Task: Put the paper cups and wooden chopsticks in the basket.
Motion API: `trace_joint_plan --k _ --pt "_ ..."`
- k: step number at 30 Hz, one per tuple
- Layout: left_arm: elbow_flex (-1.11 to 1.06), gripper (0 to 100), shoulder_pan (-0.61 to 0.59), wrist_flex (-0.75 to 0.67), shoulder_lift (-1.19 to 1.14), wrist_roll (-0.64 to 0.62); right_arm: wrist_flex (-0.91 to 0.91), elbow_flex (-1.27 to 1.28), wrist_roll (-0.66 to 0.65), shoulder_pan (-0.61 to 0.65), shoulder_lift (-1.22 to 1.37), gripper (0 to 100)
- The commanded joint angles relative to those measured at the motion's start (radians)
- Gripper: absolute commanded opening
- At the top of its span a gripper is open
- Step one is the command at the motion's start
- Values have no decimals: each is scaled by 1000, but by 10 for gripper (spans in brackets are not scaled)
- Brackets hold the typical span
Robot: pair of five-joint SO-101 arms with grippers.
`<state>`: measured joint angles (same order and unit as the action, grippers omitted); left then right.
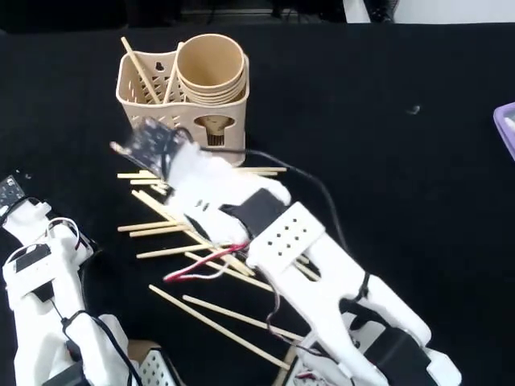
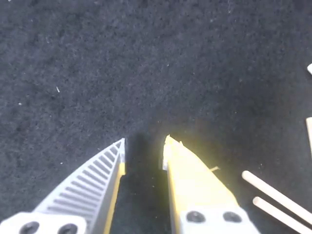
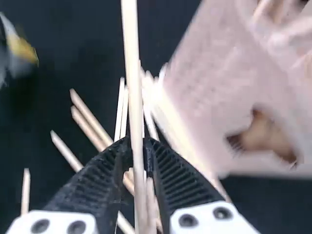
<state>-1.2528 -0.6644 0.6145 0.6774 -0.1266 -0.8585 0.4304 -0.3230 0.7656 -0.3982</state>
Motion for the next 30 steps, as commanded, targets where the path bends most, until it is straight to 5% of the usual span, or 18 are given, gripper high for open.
trace_joint_plan --k 1,8,14,22,30 --pt "8 134 13 -15 23 -2 23 -191 9 49 -48 11" --pt "8 134 13 -15 23 -2 52 -424 11 51 -48 11" --pt "8 134 13 -15 23 -2 296 -513 15 31 2 11" --pt "7 134 13 -15 23 -2 617 -630 284 -115 248 11" --pt "7 134 15 -15 23 -2 612 -817 318 -157 507 11"
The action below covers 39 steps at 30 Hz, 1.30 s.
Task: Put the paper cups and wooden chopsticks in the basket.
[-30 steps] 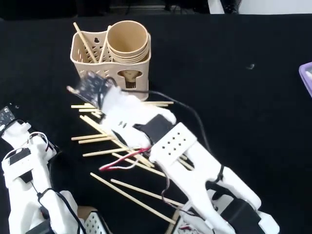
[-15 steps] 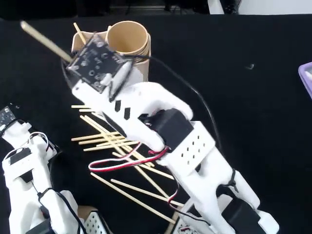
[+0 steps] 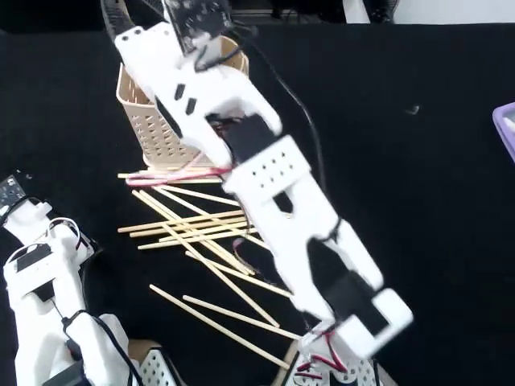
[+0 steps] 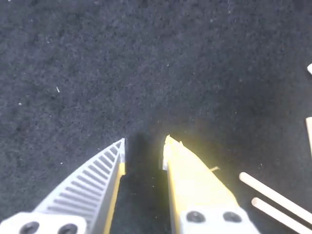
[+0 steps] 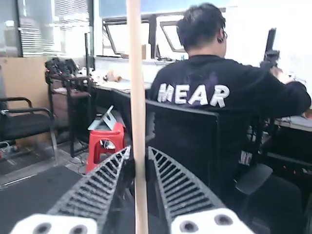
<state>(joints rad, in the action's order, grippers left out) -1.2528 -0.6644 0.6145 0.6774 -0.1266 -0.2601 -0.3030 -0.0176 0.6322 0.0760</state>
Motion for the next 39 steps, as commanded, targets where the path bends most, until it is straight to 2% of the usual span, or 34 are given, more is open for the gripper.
trace_joint_plan --k 1,8,12,16,19,22,25,27,30,35,39 --pt "8 134 15 -17 23 -2 -2 -85 12 -21 56 11" --pt "8 134 15 -15 23 -2 -158 -96 8 -18 140 24" --pt "8 134 15 -15 23 -2 -327 -151 12 -17 94 172" --pt "8 134 15 -15 23 -2 -532 -231 14 -18 -7 175" --pt "8 134 15 -15 23 -2 -732 -239 8 -20 -104 145" --pt "8 134 15 -15 23 -2 -1008 -239 8 -17 -183 132" --pt "8 134 15 -15 23 -2 -1287 -219 6 23 -223 131" --pt "8 134 15 -15 23 -2 -1404 -148 3 58 -223 131" --pt "8 134 15 -15 23 -2 -1379 97 -48 121 -232 131" --pt "4 134 13 -14 23 -2 -1008 611 -66 190 -300 132" --pt "4 134 13 -14 23 -2 -770 885 -68 203 -341 132"
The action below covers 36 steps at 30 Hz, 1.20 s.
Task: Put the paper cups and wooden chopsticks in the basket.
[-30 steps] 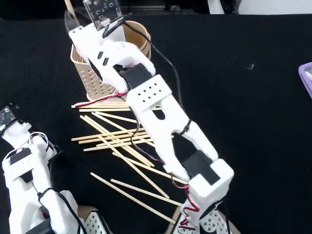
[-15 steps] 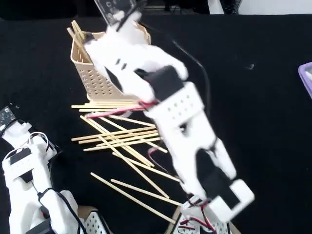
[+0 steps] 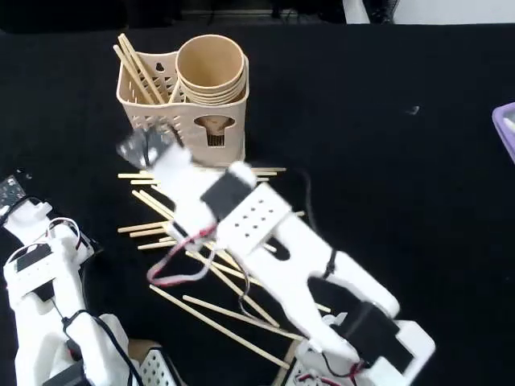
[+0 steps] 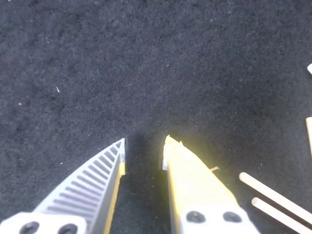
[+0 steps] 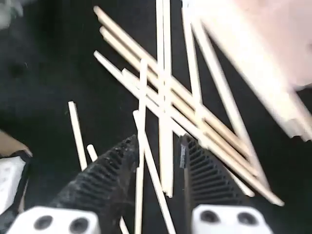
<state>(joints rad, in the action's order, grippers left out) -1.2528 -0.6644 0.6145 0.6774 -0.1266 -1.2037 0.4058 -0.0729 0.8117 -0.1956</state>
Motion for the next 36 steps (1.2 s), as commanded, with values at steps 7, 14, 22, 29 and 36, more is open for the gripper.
trace_joint_plan --k 7,14,22,29,36 --pt "7 134 13 -14 23 -2 397 389 -51 71 -70 132" --pt "7 134 13 -14 23 -2 410 417 -66 57 -39 216" --pt "5 134 13 -14 23 -2 411 398 -94 54 93 80" --pt "5 134 13 -14 23 -2 338 394 -94 -21 -65 10" --pt "5 134 13 -14 23 -2 273 437 -130 -38 -260 11"
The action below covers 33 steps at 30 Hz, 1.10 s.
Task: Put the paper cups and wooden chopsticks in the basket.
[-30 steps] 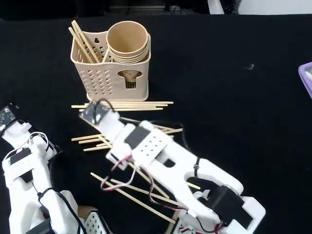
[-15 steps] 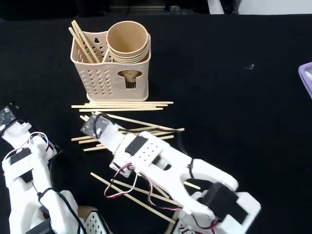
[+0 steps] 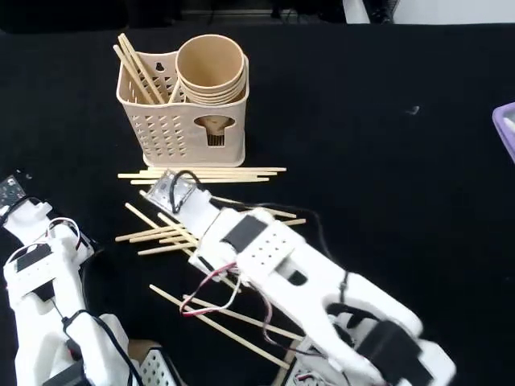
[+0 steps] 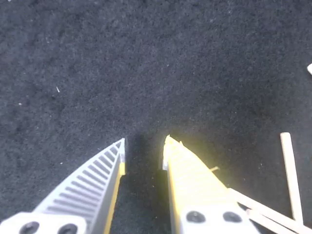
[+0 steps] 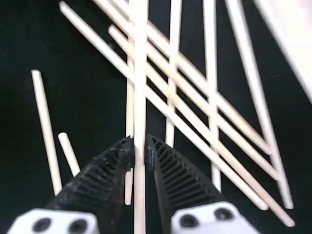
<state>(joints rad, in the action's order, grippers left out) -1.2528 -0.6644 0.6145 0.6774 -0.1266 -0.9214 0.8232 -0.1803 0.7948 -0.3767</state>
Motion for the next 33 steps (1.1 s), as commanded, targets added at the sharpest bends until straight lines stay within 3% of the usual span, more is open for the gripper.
trace_joint_plan --k 1,9,14,17,21,29,33 --pt "5 134 13 -14 23 -2 -3 35 -23 -21 -82 11" --pt "7 134 13 -14 23 -2 25 68 -23 -28 -137 11" --pt "7 134 13 -14 23 -2 -124 -277 -21 -14 -282 11" --pt "7 134 13 -14 23 -2 -115 -533 -21 -31 -300 11" --pt "5 134 13 -14 23 -2 103 -716 -14 -40 -226 11" --pt "5 134 13 -14 23 -2 732 -802 -14 -84 7 11" --pt "5 134 15 -14 23 -2 910 -839 -14 -130 125 11"
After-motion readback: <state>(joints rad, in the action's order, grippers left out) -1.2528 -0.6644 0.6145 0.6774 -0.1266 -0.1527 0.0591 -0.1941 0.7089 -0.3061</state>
